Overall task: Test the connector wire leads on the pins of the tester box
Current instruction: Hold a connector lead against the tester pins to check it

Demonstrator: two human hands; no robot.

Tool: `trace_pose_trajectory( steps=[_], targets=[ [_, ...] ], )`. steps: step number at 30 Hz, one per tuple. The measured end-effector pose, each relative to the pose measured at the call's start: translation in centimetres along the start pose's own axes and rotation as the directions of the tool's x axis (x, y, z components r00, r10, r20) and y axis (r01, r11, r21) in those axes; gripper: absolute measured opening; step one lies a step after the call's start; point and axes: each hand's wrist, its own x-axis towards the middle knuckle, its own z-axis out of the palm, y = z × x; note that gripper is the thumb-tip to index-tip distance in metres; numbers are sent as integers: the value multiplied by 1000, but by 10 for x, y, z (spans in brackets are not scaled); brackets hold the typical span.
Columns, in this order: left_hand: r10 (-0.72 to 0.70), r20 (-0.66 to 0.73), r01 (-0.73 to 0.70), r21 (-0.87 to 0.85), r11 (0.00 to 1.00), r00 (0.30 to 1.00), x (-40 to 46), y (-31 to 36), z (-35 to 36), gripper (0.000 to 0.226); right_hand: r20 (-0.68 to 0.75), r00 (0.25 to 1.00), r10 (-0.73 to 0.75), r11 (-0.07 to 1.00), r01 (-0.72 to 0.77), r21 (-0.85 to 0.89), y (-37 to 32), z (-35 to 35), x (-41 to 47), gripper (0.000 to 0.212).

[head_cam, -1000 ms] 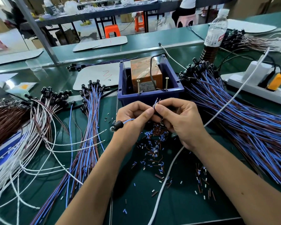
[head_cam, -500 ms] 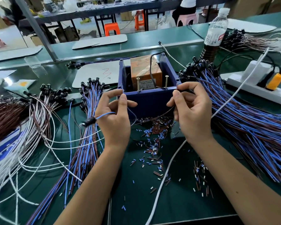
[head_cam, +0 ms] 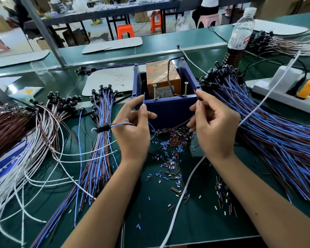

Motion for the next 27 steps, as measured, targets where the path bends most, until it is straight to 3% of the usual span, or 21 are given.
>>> trace_pose_trajectory(
  steps=[9,27],
  targets=[
    [35,85,-37,18,999,996,-3,-1,1,20,72,996,-51,999,51,-2,5,4,-1,29],
    [15,117,-12,-23,1000,993,-1,-2,1,23,96,993,-62,998,64,-24,6,3,0,29]
  ],
)
